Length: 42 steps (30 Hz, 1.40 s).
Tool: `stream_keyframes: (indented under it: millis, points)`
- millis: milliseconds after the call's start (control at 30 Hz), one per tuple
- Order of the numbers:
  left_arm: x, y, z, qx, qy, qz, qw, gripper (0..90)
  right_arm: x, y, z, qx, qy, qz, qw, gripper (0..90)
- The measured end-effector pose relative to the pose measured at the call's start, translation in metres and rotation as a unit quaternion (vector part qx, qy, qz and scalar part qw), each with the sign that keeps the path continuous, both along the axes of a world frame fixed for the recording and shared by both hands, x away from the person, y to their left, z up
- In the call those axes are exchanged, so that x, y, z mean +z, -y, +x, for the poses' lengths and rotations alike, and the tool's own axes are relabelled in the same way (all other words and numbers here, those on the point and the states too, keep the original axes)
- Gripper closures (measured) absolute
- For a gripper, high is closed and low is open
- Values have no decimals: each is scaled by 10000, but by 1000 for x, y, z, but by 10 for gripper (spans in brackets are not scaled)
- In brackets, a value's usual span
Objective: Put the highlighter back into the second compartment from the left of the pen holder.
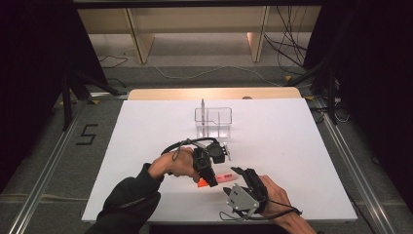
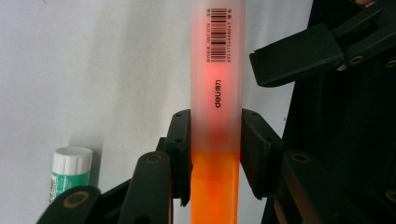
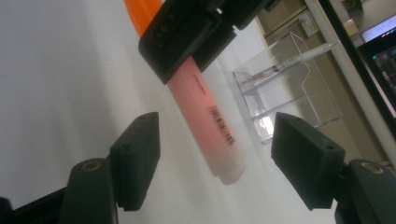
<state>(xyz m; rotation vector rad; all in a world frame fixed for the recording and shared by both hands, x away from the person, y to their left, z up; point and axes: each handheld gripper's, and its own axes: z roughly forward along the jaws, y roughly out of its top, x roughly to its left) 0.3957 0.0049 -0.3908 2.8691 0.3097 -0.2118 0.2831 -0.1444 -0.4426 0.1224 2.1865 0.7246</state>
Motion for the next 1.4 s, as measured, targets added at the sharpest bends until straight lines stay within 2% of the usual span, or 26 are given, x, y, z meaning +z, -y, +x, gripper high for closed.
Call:
stream_keyframes:
  millis: [33, 100, 233, 300, 367, 567, 600, 633, 700, 733, 767, 933, 967, 1000, 1033, 1133, 1233, 1400]
  points:
    - [0, 0, 0, 1, 8, -9, 10000, 663, -2, -2, -2, -22, 7, -18, 10000, 345]
    - [0, 0, 0, -25, 7, -23, 10000, 663, -3, -4, -2, 72, 216, -179, 9996, 354]
    - [1, 0, -1, 5, -9, -27, 10000, 663, -8, -8, -7, -16, 423, -314, 9986, 387]
    - [1, 1, -1, -14, -31, -20, 10000, 663, -9, -9, -7, 129, 566, -496, 9971, 401]
    - [2, 1, -2, 21, -36, -35, 10000, 663, -10, -11, -9, 121, 686, -522, 9962, 420]
    - [4, 2, -2, 33, -77, -72, 9999, 663, -14, -15, -13, 125, 1066, -853, 9906, 472]
    - [4, 2, -2, 39, -78, -73, 9999, 663, -15, -16, -12, 204, 1141, -952, 9887, 485]
    - [4, 3, -2, 52, -78, -69, 9999, 663, -16, -17, -14, 125, 1208, -981, 9877, 495]
    - [4, 3, -2, 70, -93, -63, 9999, 663, -17, -18, -14, 142, 1327, -1072, 9852, 516]
    - [4, 3, -2, 72, -96, -50, 9999, 663, -18, -19, -15, 125, 1316, -1082, 9853, 525]
    - [4, 3, -2, 63, -107, -39, 9999, 663, -18, -19, -15, 138, 1398, -1133, 9836, 531]
    - [4, 4, -2, 116, -151, -60, 9998, 663, -19, -22, -16, 180, 1531, -1267, 9799, 567]
    - [4, 5, -2, 115, -147, -57, 9998, 663, -21, -22, -17, 110, 1514, -1264, 9803, 574]
    - [4, 5, -2, 116, -151, -57, 9998, 663, -20, -23, -17, 174, 1552, -1329, 9787, 583]
    - [4, 5, -2, 120, -162, -58, 9998, 663, -21, -23, -18, 125, 1552, -1301, 9792, 591]
    - [4, 5, -2, 131, -179, -40, 9997, 663, -21, -25, -17, 198, 1664, -1486, 9746, 615]
    - [4, 5, -2, 134, -192, -34, 9997, 663, -23, -26, -18, 125, 1737, -1516, 9730, 637]
    - [4, 5, -2, 172, -235, -73, 9996, 663, -24, -27, -18, 163, 1745, -1561, 9721, 654]
